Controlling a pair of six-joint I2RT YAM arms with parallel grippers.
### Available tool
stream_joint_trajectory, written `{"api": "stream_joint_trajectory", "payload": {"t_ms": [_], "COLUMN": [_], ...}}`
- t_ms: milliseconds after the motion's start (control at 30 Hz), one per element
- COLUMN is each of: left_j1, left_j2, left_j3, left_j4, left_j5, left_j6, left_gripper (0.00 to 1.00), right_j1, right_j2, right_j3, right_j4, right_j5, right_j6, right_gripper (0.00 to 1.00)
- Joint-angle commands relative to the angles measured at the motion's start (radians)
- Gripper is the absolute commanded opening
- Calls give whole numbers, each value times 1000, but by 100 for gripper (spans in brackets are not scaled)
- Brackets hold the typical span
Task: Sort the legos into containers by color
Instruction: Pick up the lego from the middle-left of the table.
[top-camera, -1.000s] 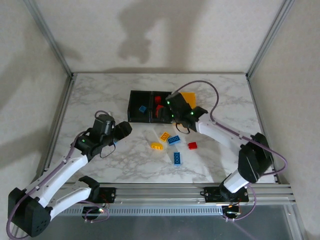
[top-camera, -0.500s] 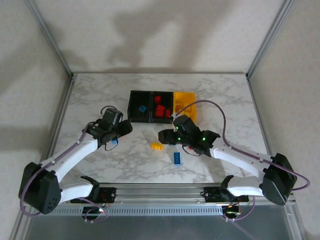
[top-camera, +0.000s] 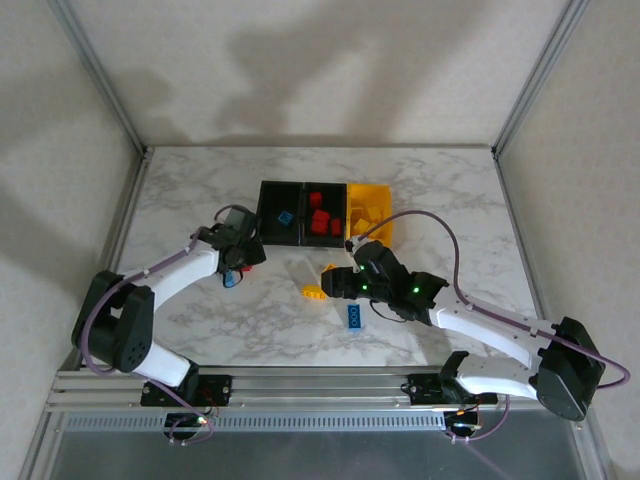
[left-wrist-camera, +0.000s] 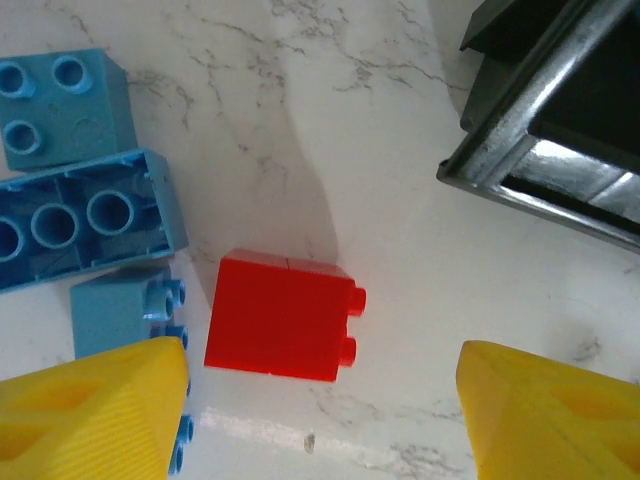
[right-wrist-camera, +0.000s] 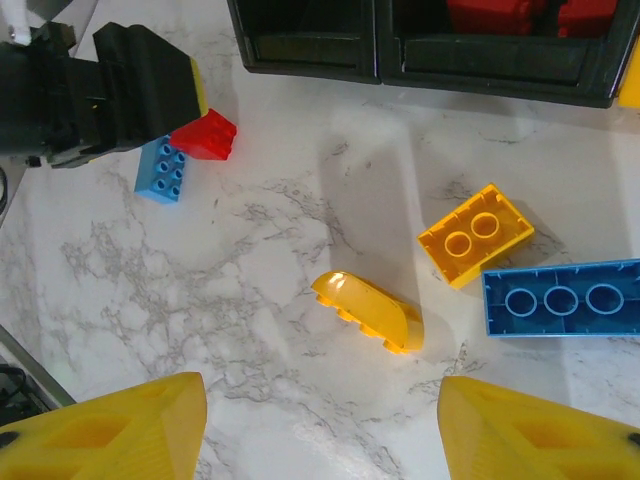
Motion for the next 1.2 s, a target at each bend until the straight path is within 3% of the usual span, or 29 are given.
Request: {"api": "stream_joint_trajectory", "payload": {"t_ms": [0,467,833,1167], "left_j1": [11,24,22,21], "left_j2": [31,119,123,142], "left_j3": [39,49,36,16], "left_j4": [11,42,58,52], "left_j5": [-46,-45,-5,-8], "left_j6": [38,57,57,66], "left_gripper": [71,69,55,59], "right_j1": [11,12,11,12], "right_j2": [-12,-16,8,20], "right_j3": [-1,-6,-14,-28], "right_j4": [0,-3,9,29], "right_j5": [13,20,22,16], "right_j6": [12,34,41,42], "right_gripper": [62,62,62,62]}}
